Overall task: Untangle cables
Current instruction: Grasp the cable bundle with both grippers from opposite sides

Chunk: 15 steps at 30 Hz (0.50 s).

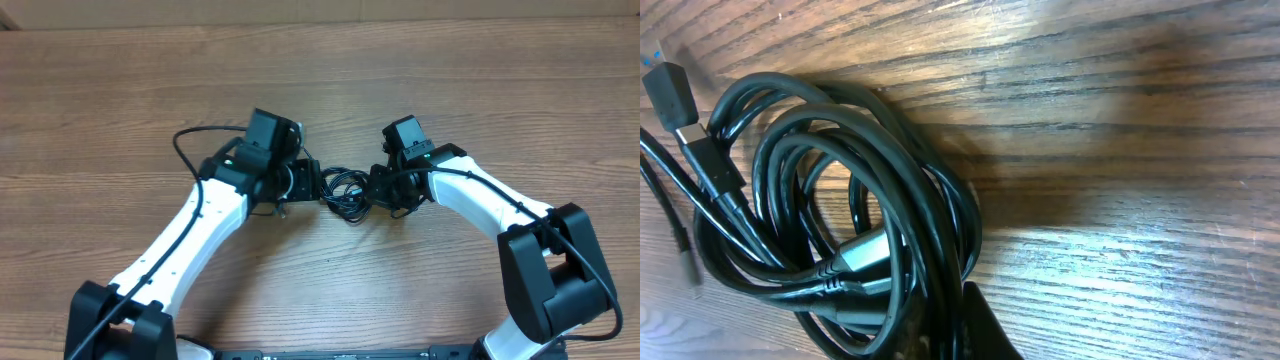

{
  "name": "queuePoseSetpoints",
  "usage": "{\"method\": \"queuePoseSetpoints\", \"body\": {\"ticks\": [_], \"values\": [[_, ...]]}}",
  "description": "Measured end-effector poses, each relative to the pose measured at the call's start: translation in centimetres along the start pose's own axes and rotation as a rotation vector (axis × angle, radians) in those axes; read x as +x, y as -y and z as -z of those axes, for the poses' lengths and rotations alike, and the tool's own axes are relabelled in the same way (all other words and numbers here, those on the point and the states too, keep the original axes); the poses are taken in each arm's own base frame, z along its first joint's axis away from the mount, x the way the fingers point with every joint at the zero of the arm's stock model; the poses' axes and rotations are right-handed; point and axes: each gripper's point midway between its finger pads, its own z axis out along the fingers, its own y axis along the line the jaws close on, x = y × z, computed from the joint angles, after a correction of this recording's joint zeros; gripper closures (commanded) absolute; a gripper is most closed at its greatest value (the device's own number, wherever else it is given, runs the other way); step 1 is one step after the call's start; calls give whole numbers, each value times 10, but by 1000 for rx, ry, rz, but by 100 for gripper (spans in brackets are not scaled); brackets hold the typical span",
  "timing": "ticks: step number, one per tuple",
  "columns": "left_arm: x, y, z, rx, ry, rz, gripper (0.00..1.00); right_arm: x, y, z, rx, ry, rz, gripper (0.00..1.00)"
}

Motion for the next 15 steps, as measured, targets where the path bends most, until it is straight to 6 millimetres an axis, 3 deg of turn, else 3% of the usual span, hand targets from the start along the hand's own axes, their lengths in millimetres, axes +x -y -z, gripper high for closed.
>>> {"method": "queuePoseSetpoints", "body": {"ticks": [5, 9, 13, 14, 15], "values": [[19, -8, -39, -53, -105, 105, 46, 0, 0, 0, 0, 1, 1, 96], [17, -14, -73, -50, -123, 206, 47, 0, 0, 0, 0, 0, 1, 96], [16, -15, -91, -31, -135, 278, 53, 0, 0, 0, 0, 0, 1, 96], [18, -16, -94, -33, -142, 295, 60, 0, 0, 0, 0, 0, 1, 96], [21, -18, -98, -39, -154, 315, 85, 0, 0, 0, 0, 0, 1, 96]]}}
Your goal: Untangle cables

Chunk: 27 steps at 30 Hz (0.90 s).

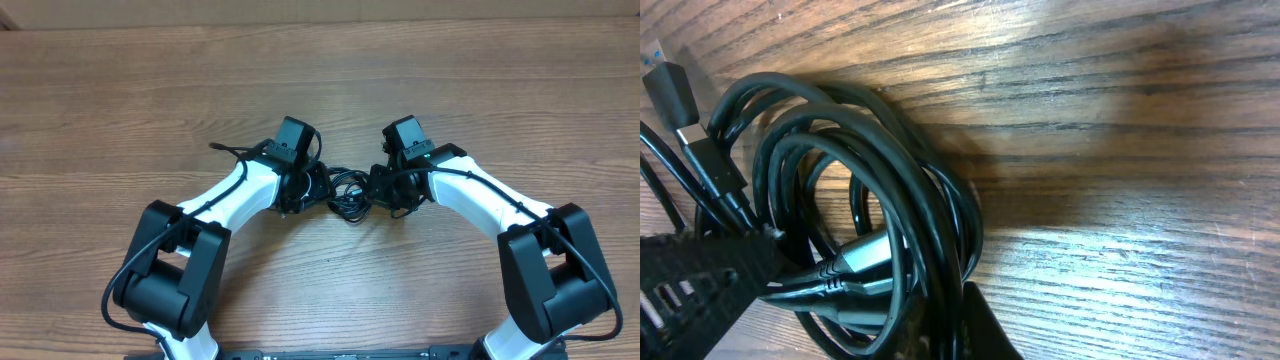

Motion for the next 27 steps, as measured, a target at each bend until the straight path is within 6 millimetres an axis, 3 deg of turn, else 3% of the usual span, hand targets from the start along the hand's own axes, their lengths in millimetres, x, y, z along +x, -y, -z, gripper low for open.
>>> {"method": "queuePoseSetpoints", "body": {"ticks": [1, 6, 13, 19, 22, 24, 25, 27], "values": [[0, 1, 0, 2, 0, 13, 96, 0, 0, 0, 0, 1, 0, 96], [1, 10, 2, 54, -25, 24, 96, 1, 1, 0, 3, -4, 1, 96], [-4, 1, 17, 76, -45, 44, 96, 1, 0, 0, -1, -6, 3, 96], [-40, 5, 91, 213, 94, 30, 96, 0, -1, 0, -3, -1, 6, 96], [-42, 0, 103, 245, 86, 55, 96, 0, 0, 0, -3, -1, 7, 96], [-30, -5, 100, 213, 43, 63, 96, 0, 0, 0, -3, -2, 7, 96], [-24, -7, 98, 193, 27, 58, 96, 1, 0, 0, -2, -3, 6, 94], [-10, -12, 92, 130, -4, 40, 96, 0, 0, 0, -1, -2, 6, 71]]}}
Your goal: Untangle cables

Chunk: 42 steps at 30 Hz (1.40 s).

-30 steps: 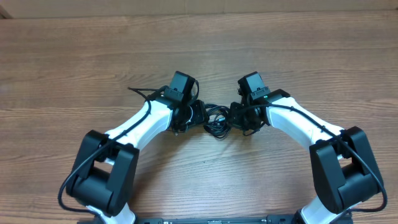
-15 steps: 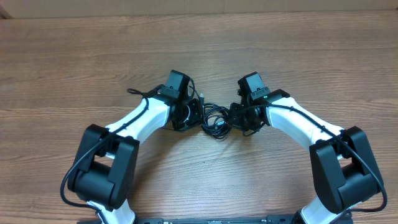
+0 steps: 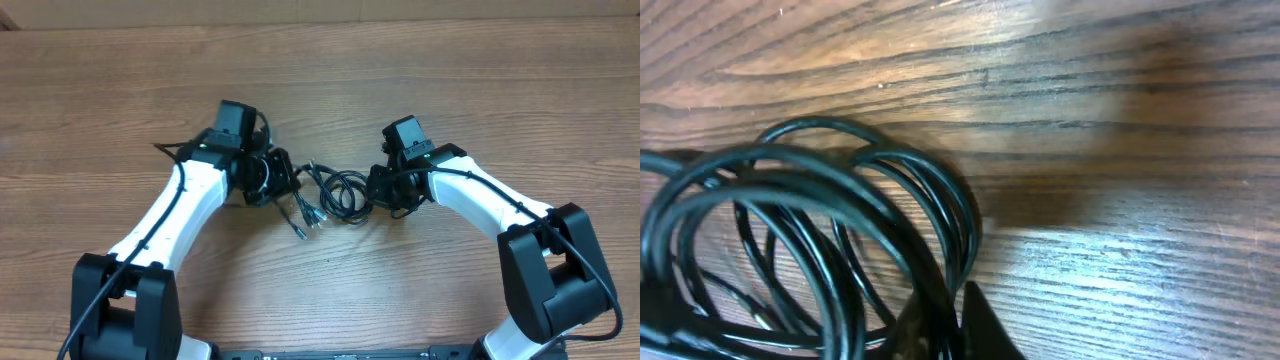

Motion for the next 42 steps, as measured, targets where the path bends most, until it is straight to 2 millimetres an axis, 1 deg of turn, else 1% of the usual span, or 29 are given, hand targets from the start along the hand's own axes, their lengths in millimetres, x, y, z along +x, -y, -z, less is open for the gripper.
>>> {"method": "queuePoseSetpoints", "body": {"ticks": [1, 3, 6, 9, 14, 15, 19, 20, 22, 23, 25, 26, 31, 33, 36, 38, 39, 40, 41, 42], "values": [[2, -2, -1, -18, -4, -9, 96, 0, 0, 0, 1, -1, -4, 43], [11, -9, -4, -72, -20, -31, 96, 0, 0, 0, 2, -1, -3, 35], [18, -25, -3, -168, -32, -60, 96, 0, -2, 0, -13, -3, 30, 35], [22, -36, -2, -230, -37, -73, 96, 1, -4, 0, -24, -9, 46, 35], [21, -40, -1, -261, -25, -84, 96, 7, -11, 0, -64, -37, 95, 35], [20, -40, -1, -261, -25, -90, 96, 11, -15, 0, -76, -50, 123, 40], [24, -37, -3, -257, -37, -127, 96, 17, -25, -3, -90, -57, 178, 49], [25, -36, -3, -257, -40, -139, 96, 18, -27, -3, -94, -55, 184, 56], [29, -33, -6, -256, -51, -176, 96, 17, -28, -3, -98, -53, 193, 79], [30, -32, -7, -256, -55, -192, 96, 18, -28, -3, -99, -53, 195, 86], [32, -30, -8, -255, -59, -205, 96, 18, -28, -3, -100, -53, 202, 94], [32, -30, -8, -255, -59, -208, 96, 18, -28, -3, -101, -54, 199, 96], [31, -32, -7, -267, -60, -256, 96, 18, -28, -3, -101, -56, 201, 96], [27, -42, -4, -326, -42, -272, 96, 18, -28, -3, -100, -56, 202, 96], [11, -61, 5, -460, 30, -291, 95, 19, -28, -3, -101, -57, 202, 96], [-3, -65, 15, -527, 89, -303, 79, 19, -28, -3, -101, -57, 201, 96], [-11, -63, 20, -547, 124, -308, 65, 18, -28, -3, -100, -56, 201, 96], [-18, -60, 23, -556, 156, -316, 48, 19, -28, -3, -99, -58, 201, 96], [-30, -53, 28, -561, 204, -328, 41, 19, -28, -3, -98, -59, 200, 96], [-37, -49, 32, -561, 234, -336, 39, 19, -27, -3, -96, -61, 199, 96]]}}
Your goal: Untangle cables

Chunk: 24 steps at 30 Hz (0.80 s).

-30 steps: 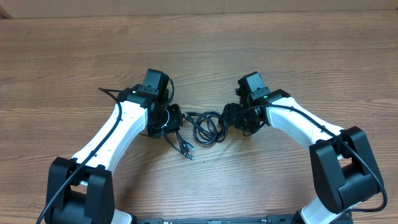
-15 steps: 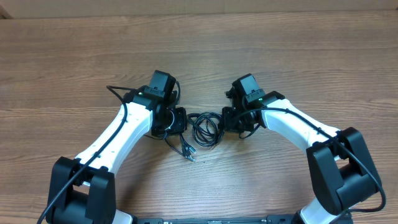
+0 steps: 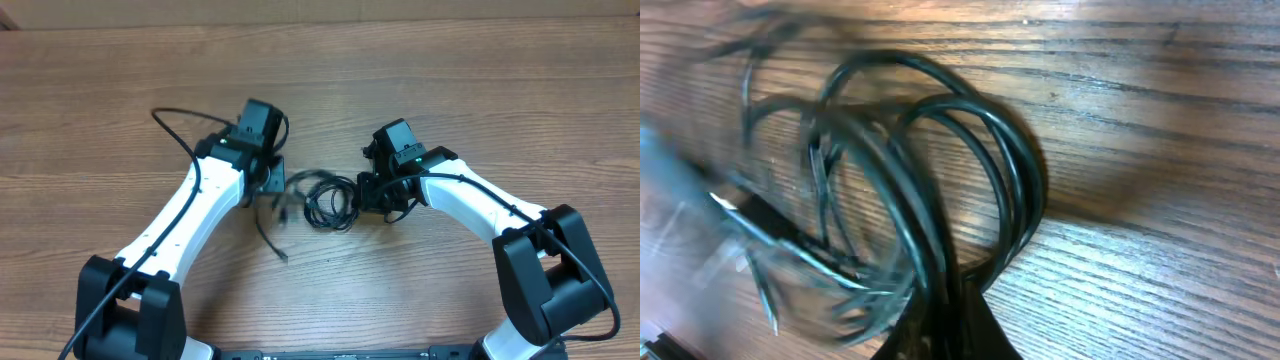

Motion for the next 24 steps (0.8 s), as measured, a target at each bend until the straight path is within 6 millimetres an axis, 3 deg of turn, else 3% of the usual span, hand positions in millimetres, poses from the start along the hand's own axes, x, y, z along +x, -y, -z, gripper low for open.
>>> {"method": "queuePoseSetpoints", "body": {"ticks": [2, 5, 11, 15, 19, 24], "values": [[-13, 2, 5, 3, 44, 7, 41, 0, 0, 0, 0, -1, 0, 96], [-8, 12, 5, 59, 18, 5, 49, 0, 0, 0, 0, 0, 0, 96], [13, 67, 15, 283, -56, -78, 56, 1, 2, 0, 8, -3, -11, 96], [26, 96, 19, 351, -75, -145, 60, 7, 19, 1, 101, -11, -133, 96], [45, 124, 1, 379, -130, -210, 62, 8, 35, 3, 186, 14, -267, 96], [66, 165, -22, 446, -164, -316, 62, 7, 38, 4, 203, 26, -296, 96]]}}
